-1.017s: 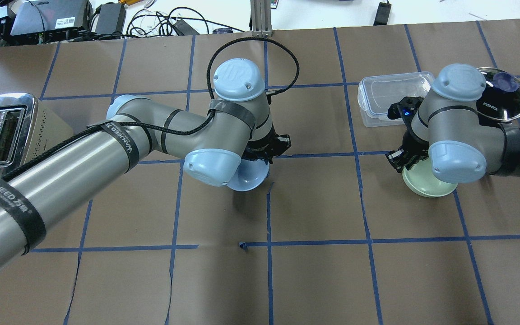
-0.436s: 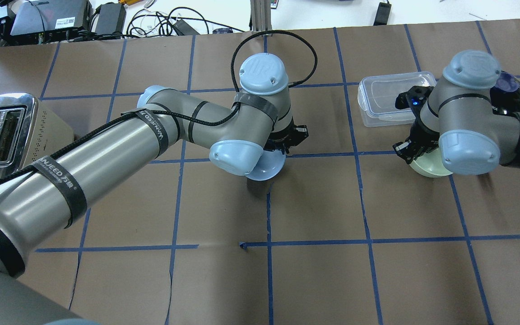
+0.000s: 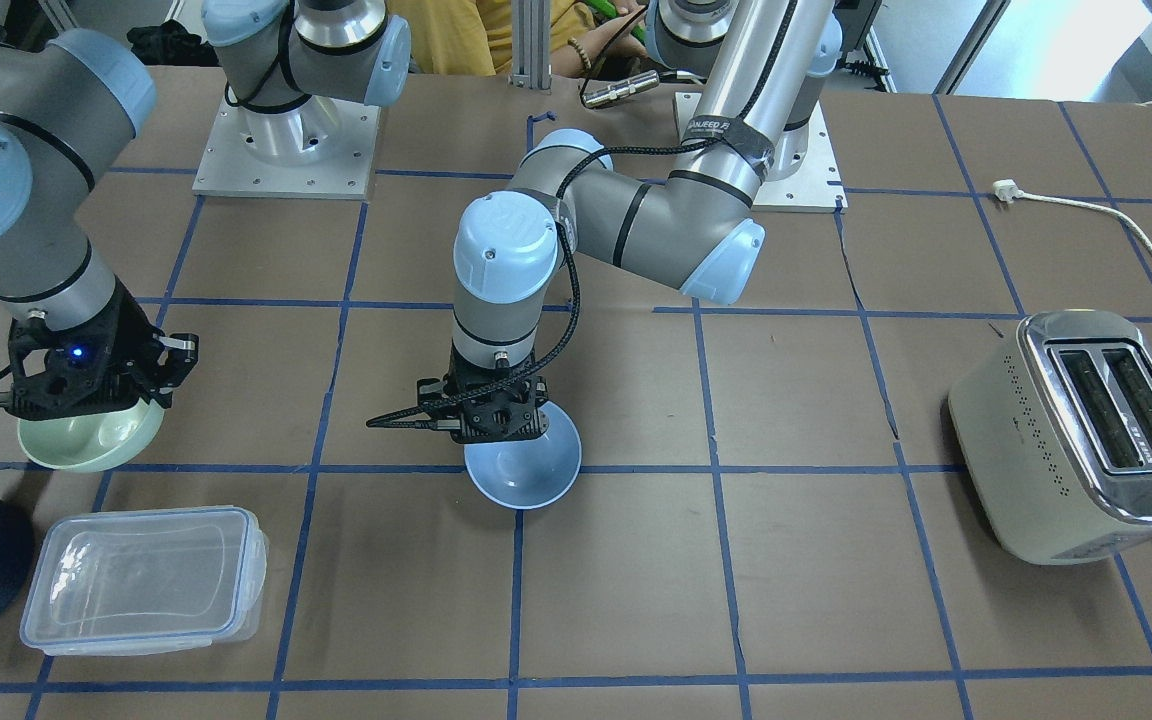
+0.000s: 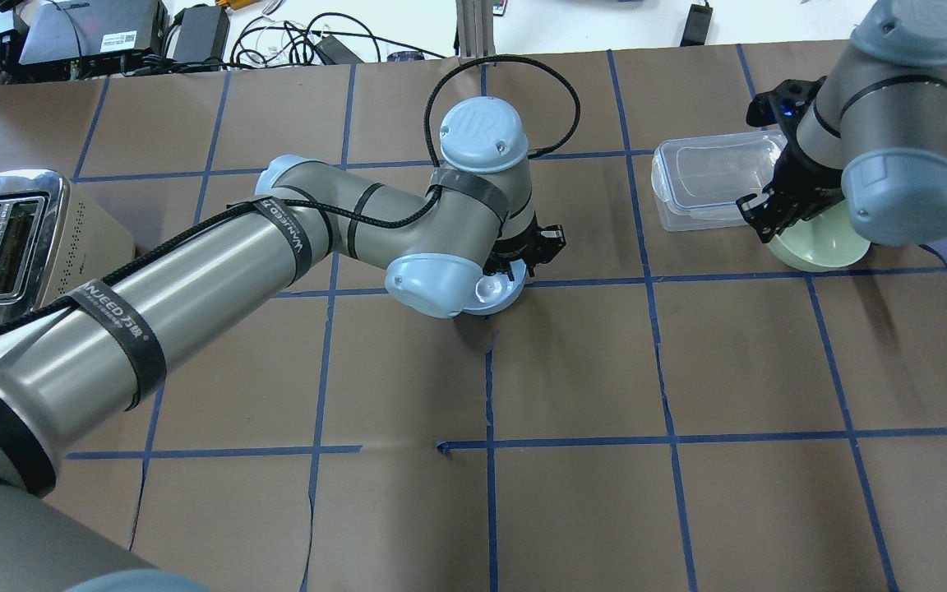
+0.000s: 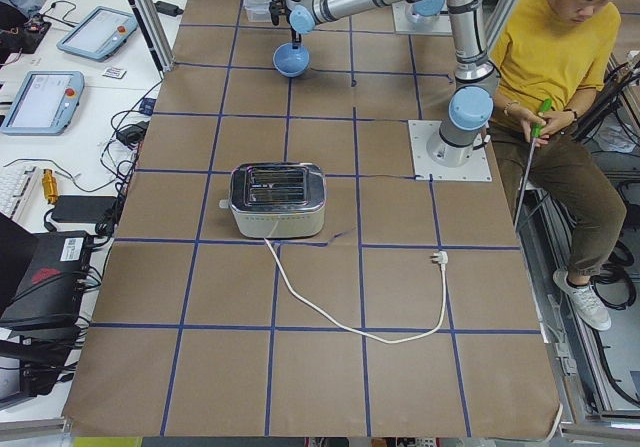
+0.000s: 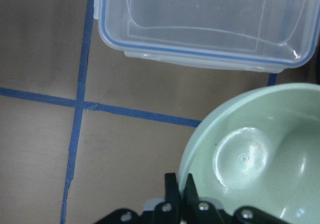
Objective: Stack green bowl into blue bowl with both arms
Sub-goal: 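Carry the blue bowl toward the table centre with the left gripper and release it, then carry green bowl over blue bowl with right gripper while left gripper withdraws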
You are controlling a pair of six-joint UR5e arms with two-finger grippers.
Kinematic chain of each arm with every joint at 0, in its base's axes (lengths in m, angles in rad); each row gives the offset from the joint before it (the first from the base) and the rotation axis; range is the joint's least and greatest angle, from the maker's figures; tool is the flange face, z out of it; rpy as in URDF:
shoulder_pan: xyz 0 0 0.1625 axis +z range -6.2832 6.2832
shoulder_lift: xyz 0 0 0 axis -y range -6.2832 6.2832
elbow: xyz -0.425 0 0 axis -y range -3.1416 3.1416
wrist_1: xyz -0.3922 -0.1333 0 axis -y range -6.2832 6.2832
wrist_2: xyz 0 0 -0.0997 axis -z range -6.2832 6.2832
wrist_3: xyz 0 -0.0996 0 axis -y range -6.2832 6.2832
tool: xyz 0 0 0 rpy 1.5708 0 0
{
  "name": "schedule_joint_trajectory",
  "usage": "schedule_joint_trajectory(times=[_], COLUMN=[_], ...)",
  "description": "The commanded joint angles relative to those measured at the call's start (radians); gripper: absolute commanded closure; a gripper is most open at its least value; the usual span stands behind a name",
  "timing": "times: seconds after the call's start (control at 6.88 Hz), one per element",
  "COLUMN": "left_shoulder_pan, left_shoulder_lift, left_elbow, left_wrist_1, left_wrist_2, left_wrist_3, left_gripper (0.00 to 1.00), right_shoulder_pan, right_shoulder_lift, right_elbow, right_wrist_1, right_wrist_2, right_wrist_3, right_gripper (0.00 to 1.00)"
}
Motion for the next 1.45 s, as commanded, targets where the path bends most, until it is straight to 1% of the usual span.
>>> schedule_joint_trajectory(times=[0.0, 0.15, 0.29, 0.44, 0.58, 0.73, 0.87, 1.02, 1.16, 1.31], left_shoulder_pan=[0.011, 0.038, 0.103, 0.167, 0.196, 0.235, 0.293, 0.31, 0.328, 0.382], left_shoulder_lift=[0.045, 0.089, 0.156, 0.23, 0.308, 0.379, 0.428, 0.471, 0.499, 0.507], left_elbow=[0.068, 0.085, 0.093, 0.104, 0.106, 0.095, 0.075, 0.06, 0.035, 0.009], left_wrist_1=[-0.026, -0.154, -0.266, -0.408, -0.546, -0.613, -0.63, -0.618, -0.6, -0.478], left_wrist_2=[0.005, 0.023, 0.038, 0.064, 0.1, 0.17, 0.166, 0.167, 0.167, 0.163], left_wrist_3=[0.04, 0.175, 0.295, 0.422, 0.507, 0.605, 0.659, 0.623, 0.564, 0.569], left_gripper=[0.27, 0.23, 0.19, 0.16, 0.15, 0.15, 0.15, 0.15, 0.15, 0.04], right_shoulder_pan=[0.021, 0.059, 0.107, 0.167, 0.181, 0.204, 0.272, 0.361, 0.411, 0.449], right_shoulder_lift=[0.001, 0.003, 0.006, 0.024, 0.043, 0.044, 0.07, 0.114, 0.156, 0.188], right_elbow=[-0.062, -0.079, -0.102, -0.127, -0.133, -0.142, -0.147, -0.173, -0.221, -0.249], right_wrist_1=[0.061, 0.061, 0.061, 0.061, 0.058, 0.061, 0.054, 0.045, 0.057, 0.066], right_wrist_2=[0.007, 0.007, 0.006, -0.002, 0.001, 0.01, 0.042, 0.038, -0.008, 0.001], right_wrist_3=[0.078, 0.132, 0.193, 0.293, 0.316, 0.411, 0.501, 0.607, 0.634, 0.742], right_gripper=[1.0, 1.0, 1.0, 1.0, 1.0, 1.0, 1.0, 1.0, 1.0, 1.0])
